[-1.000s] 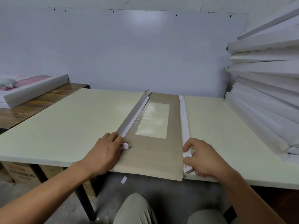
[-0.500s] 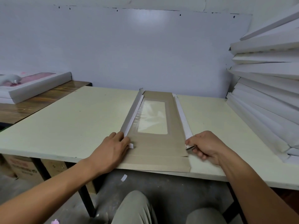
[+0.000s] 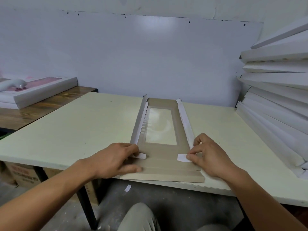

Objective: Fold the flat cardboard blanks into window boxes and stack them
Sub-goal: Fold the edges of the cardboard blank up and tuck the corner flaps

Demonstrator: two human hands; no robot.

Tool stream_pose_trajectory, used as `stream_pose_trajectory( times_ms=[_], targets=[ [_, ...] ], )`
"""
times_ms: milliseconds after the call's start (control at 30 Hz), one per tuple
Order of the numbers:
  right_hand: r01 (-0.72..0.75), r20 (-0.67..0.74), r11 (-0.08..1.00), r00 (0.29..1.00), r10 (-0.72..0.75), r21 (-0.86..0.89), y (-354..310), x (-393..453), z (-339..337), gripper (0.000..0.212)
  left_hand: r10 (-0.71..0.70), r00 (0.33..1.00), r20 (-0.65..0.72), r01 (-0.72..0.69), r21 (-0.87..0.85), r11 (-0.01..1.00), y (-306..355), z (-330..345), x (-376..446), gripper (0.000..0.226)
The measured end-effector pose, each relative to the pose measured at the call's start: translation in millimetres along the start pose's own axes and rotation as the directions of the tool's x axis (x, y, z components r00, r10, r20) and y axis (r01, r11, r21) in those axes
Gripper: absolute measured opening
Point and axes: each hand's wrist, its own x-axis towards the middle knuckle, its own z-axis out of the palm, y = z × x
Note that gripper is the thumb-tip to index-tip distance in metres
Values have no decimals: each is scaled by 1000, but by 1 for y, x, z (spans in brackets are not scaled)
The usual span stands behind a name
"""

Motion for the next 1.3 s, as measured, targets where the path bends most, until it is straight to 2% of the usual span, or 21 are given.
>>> stream_pose_trajectory(
  times_ms=[67,133,300,400,500,567,767,933,1300],
  targets=[
    [57,3,998,998,-57,29,3,0,3,9,-41,985,169,44,-18,999,-5,-7,-5,77],
    [29,1,996,1000,-29,87,4,0,3,7,-42,973,227,42,5,999,-5,-11,-9,86],
    [-22,8,982,1000,20,190,6,3,1,21,53,992,113,-56,26,998,1,-12,-11,41],
    [25,60,979,997,-38,201,4,4,-7,19,16,999,47,-16,15,1000,2,-14,-7,34],
    [52,111,965,990,-83,259,4,3,-17,63,-35,999,-19,35,-17,999,2,-13,0,30],
    [52,138,952,986,-97,301,3,1,-22,72,-90,995,-30,89,-27,996,2,-12,5,30],
    [77,163,976,980,-112,205,9,5,-17,52,-220,976,-12,218,-80,973,0,-12,19,31],
    [75,138,984,986,-98,163,9,13,-10,50,-260,965,-36,255,-97,962,2,-15,24,33],
    [16,73,994,997,-24,108,8,17,1,43,-396,914,-92,396,-18,918,8,-8,40,29]
  ],
)
